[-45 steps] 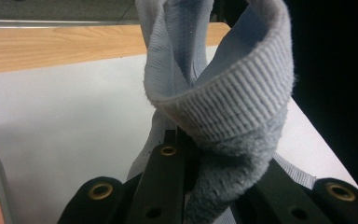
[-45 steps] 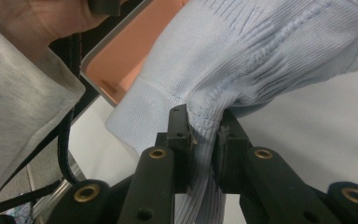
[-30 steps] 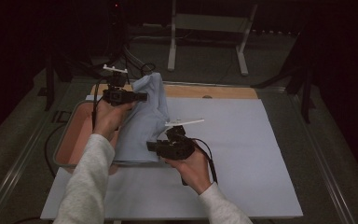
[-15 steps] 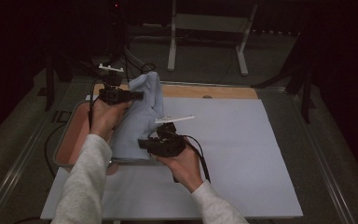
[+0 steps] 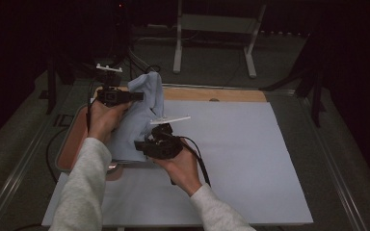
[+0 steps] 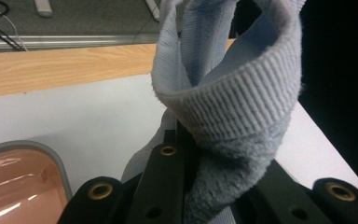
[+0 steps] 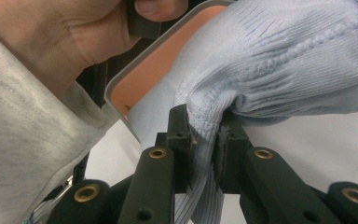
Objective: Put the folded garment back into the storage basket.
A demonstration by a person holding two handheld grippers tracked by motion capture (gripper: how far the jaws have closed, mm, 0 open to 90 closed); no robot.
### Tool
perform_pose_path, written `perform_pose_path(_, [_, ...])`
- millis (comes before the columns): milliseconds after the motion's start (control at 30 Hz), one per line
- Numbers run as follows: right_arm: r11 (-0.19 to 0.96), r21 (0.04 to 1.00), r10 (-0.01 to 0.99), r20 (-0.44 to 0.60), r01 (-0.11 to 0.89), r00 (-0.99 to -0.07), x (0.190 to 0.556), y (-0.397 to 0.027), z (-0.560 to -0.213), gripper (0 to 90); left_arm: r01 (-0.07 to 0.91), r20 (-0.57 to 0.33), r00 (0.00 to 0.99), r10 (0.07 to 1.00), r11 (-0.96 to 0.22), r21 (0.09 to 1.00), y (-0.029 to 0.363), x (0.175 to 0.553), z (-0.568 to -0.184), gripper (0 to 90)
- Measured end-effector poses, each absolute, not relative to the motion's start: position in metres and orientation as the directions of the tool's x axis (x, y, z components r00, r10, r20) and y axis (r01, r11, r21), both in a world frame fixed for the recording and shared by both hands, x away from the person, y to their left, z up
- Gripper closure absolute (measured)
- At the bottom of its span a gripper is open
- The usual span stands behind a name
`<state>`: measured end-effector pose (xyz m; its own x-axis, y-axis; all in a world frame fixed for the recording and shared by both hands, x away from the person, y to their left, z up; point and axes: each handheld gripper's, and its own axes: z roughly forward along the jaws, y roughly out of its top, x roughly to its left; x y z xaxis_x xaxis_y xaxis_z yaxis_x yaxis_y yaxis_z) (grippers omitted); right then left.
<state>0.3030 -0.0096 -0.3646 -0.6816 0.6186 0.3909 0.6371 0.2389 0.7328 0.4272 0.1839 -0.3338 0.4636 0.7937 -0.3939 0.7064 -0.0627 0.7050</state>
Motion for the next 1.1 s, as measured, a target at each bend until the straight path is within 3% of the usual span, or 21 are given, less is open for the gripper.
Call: perform_pose_path(1100, [0.287, 0.744, 0.623, 0.334, 0.604, -0.708, 0.310, 0.023, -0.378, 79.4, 0.675, -0.364, 0.443, 0.819, -0.038, 0.737, 0.224, 0.419, -0.331, 86.9])
